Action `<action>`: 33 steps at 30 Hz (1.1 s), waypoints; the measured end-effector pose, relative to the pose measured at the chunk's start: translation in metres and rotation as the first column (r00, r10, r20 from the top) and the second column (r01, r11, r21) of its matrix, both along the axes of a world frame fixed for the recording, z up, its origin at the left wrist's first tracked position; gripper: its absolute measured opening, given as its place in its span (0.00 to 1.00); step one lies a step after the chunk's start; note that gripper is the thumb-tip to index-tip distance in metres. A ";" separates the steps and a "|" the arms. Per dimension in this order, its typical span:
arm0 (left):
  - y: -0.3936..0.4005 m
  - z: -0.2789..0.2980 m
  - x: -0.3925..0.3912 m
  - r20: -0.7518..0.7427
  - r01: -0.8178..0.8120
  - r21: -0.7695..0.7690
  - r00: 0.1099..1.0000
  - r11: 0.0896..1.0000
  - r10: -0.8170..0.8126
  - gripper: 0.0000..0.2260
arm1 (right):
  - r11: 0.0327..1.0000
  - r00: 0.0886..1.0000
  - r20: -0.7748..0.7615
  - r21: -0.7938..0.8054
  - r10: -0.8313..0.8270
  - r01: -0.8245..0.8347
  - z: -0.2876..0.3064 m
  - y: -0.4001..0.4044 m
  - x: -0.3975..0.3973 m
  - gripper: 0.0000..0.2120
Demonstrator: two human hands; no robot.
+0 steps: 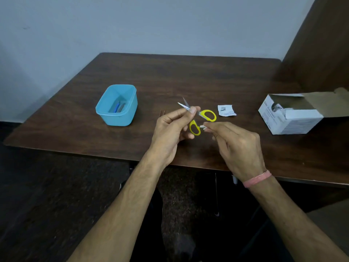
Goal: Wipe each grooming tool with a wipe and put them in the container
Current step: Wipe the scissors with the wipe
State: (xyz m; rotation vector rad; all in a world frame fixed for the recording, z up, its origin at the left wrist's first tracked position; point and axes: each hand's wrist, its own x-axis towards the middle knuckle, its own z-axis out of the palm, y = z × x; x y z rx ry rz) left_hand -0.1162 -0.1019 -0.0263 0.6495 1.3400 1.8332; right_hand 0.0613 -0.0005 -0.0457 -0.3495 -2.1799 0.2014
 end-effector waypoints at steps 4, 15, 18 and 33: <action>0.002 0.000 0.004 -0.039 -0.033 -0.004 0.999 0.999 0.033 0.04 | 0.999 0.998 -0.052 -0.024 -0.042 0.041 0.001 0.000 0.000 0.14; 0.004 -0.004 0.012 -0.139 -0.061 0.025 0.988 0.998 0.064 0.03 | 0.992 0.991 -0.043 -0.023 -0.123 0.122 0.001 0.000 -0.004 0.06; 0.004 -0.004 0.013 -0.148 -0.074 0.038 0.986 0.997 0.079 0.03 | 0.989 0.989 -0.031 -0.023 -0.147 0.146 0.002 -0.001 -0.005 0.06; 0.002 -0.003 0.016 -0.150 -0.042 0.054 0.987 0.998 0.050 0.03 | 0.983 0.984 -0.056 0.062 -0.169 0.172 0.003 -0.001 -0.002 0.07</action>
